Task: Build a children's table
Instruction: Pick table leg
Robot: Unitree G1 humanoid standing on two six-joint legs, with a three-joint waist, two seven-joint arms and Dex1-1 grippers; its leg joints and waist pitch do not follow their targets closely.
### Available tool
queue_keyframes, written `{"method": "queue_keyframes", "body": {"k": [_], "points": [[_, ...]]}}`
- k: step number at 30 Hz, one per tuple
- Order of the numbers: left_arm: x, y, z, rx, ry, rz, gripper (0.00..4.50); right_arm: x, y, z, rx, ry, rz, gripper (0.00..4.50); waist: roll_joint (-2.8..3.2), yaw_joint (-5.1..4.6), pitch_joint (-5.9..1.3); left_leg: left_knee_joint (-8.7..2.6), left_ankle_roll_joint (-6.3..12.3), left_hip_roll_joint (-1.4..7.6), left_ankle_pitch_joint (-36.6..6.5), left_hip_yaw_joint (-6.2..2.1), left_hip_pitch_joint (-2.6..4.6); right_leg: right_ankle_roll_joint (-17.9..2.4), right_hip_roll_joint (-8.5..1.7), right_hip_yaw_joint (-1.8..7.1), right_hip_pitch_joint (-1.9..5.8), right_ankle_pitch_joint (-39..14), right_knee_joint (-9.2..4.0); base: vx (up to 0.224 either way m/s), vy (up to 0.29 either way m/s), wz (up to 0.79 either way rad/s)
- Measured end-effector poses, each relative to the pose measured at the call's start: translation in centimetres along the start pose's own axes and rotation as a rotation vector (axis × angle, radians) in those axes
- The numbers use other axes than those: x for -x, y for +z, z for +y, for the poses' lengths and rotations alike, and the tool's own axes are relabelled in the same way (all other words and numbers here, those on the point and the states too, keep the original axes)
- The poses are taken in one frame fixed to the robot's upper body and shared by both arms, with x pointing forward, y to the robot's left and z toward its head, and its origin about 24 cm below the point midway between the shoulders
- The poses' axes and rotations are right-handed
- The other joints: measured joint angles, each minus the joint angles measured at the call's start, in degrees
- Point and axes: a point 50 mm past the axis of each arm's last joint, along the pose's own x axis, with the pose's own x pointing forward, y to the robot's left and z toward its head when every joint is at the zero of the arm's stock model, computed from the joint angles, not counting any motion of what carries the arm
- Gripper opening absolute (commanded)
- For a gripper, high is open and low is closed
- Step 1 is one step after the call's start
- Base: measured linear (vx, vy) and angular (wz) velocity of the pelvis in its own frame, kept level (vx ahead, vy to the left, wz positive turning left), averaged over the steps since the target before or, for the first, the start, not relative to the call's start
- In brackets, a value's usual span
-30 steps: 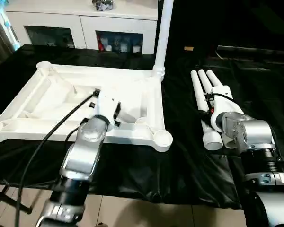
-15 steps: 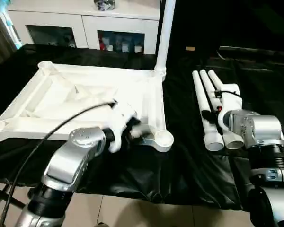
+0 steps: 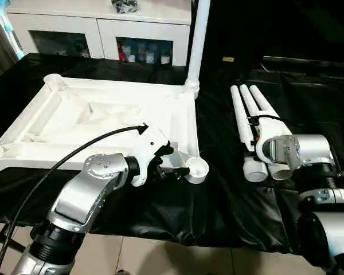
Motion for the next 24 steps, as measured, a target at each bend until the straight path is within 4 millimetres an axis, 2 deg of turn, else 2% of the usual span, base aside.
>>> {"method": "queue_keyframes", "body": {"k": [3,9,10,15,18,20,24], "points": [[0.04,0.22,0.06,0.002,-0.007,-0.005,3.87,-0.26,-0.06,0.03,-0.009,0.009,0.019,3.66,-0.02,0.08,-0.01,0.01,0.0,0.0,0.0,0.0,0.01,-0.01,0.0,0.0,0.0,0.0,0.01,0.0,0.0,0.0],[0.12,0.17,0.12,0.005,-0.007,-0.001,3.87,-0.74,-0.39,-0.1,-0.02,0.009,0.04,3.12,-0.08,0.1,-0.01,0.01,0.0,0.0,0.0,0.0,0.01,-0.01,0.0,0.0,0.0,0.0,0.03,0.0,0.0,0.0],[0.16,0.15,0.15,0.005,-0.007,0.0,3.87,-0.85,-0.52,-0.15,-0.022,0.008,0.046,2.89,-0.11,0.1,0.0,0.01,0.0,0.0,0.0,0.0,0.01,-0.01,0.0,0.0,0.0,0.0,0.04,0.0,0.0,0.0],[0.11,0.27,0.34,0.006,-0.004,-0.001,3.87,-1.01,-0.45,-0.27,-0.023,0.007,0.045,2.45,-0.23,0.07,-0.03,0.08,-0.01,0.0,0.01,0.0,0.03,-0.01,0.0,0.01,0.0,0.0,0.14,0.0,0.0,0.0],[-0.01,0.74,0.67,-0.006,0.004,-0.009,3.87,-1.08,-0.39,-0.34,-0.024,0.002,0.038,2.33,-0.19,0.04,-0.04,0.13,-0.02,0.0,0.01,-0.01,0.04,-0.01,-0.01,0.01,0.01,0.01,0.2,0.0,0.0,0.0],[-0.15,0.88,0.74,-0.008,0.004,-0.014,3.87,-1.07,-0.32,-0.41,-0.029,0.001,0.028,2.05,-0.18,0.05,-0.04,0.15,-0.02,0.0,0.02,-0.01,0.04,-0.01,-0.01,0.01,0.0,0.0,0.24,0.0,0.0,0.0],[-0.55,1.03,1.0,0.001,0.021,-0.02,3.87,-0.91,-0.14,-0.78,-0.078,0.0,0.005,1.93,-0.15,0.14,-0.02,0.15,-0.03,0.01,0.02,-0.03,0.03,-0.01,0.0,0.0,-0.01,0.0,0.26,0.0,0.0,0.0]]}}
